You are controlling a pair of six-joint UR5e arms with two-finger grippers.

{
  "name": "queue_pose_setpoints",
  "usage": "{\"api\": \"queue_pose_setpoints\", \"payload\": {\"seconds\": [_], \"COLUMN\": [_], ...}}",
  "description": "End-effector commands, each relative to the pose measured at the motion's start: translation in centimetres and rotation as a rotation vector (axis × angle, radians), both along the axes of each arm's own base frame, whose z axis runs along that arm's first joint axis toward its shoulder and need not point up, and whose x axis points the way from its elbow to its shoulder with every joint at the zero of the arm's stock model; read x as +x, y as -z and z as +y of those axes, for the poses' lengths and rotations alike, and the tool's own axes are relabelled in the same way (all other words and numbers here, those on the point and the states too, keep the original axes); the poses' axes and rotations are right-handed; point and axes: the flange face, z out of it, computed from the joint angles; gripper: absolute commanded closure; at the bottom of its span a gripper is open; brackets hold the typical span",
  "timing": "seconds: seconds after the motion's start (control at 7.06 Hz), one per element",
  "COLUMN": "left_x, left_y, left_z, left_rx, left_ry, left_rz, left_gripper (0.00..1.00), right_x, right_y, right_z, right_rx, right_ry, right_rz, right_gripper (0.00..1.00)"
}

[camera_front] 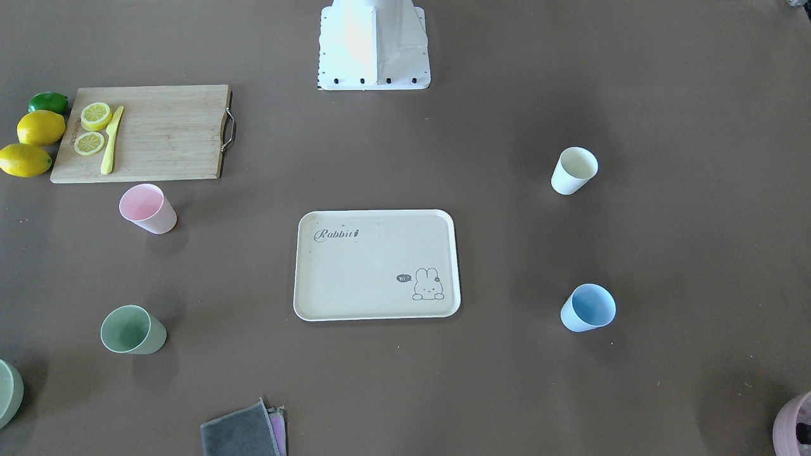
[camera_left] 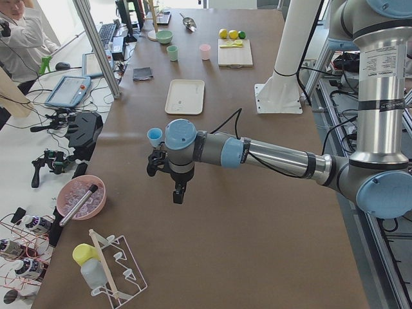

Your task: Place all cups on tray

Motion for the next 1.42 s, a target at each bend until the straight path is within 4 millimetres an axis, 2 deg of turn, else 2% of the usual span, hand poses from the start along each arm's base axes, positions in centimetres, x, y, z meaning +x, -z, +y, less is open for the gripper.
{"api": "queue_pose_setpoints", "payload": {"seconds": [0.0, 0.28, 0.42, 0.57, 0.71, 0.85, 0.99, 1.28], "left_x": [1.8, 2.9, 3.5, 4.5, 4.6, 4.6, 4.6, 4.6], "left_y": [1.2, 2.1, 2.3, 2.8, 2.9, 2.9, 3.0, 3.0], "left_z": [-0.5, -0.9, -1.0, -1.4, -1.6, -1.6, -1.6, -1.6], "left_rx": [0.087, 0.056, 0.064, 0.082, 0.047, 0.045, 0.045, 0.043], "left_ry": [-0.025, 0.016, 0.005, -0.009, 0.028, 0.031, 0.032, 0.034], "left_rz": [0.047, 0.064, 0.070, 0.072, 0.065, 0.063, 0.063, 0.063], "left_gripper": [0.02, 0.02, 0.02, 0.02, 0.02, 0.02, 0.02, 0.02], "right_x": [-6.9, -13.7, -18.3, -22.4, -23.7, -25.3, -25.9, -26.7], "right_y": [3.6, 5.9, 7.4, 7.6, 6.4, 6.4, 5.0, 4.2], "right_z": [-0.2, 0.5, 0.4, 1.0, 1.2, 1.4, 0.9, 0.8], "right_rx": [0.000, -0.070, -0.139, -0.152, -0.175, -0.175, -0.196, -0.207], "right_ry": [0.044, 0.019, -0.001, 0.031, 0.054, 0.080, 0.088, 0.098], "right_rz": [-0.042, -0.068, -0.055, -0.028, -0.015, -0.011, 0.001, 0.009], "right_gripper": [0.00, 0.00, 0.01, 0.03, 0.03, 0.03, 0.06, 0.13]}}
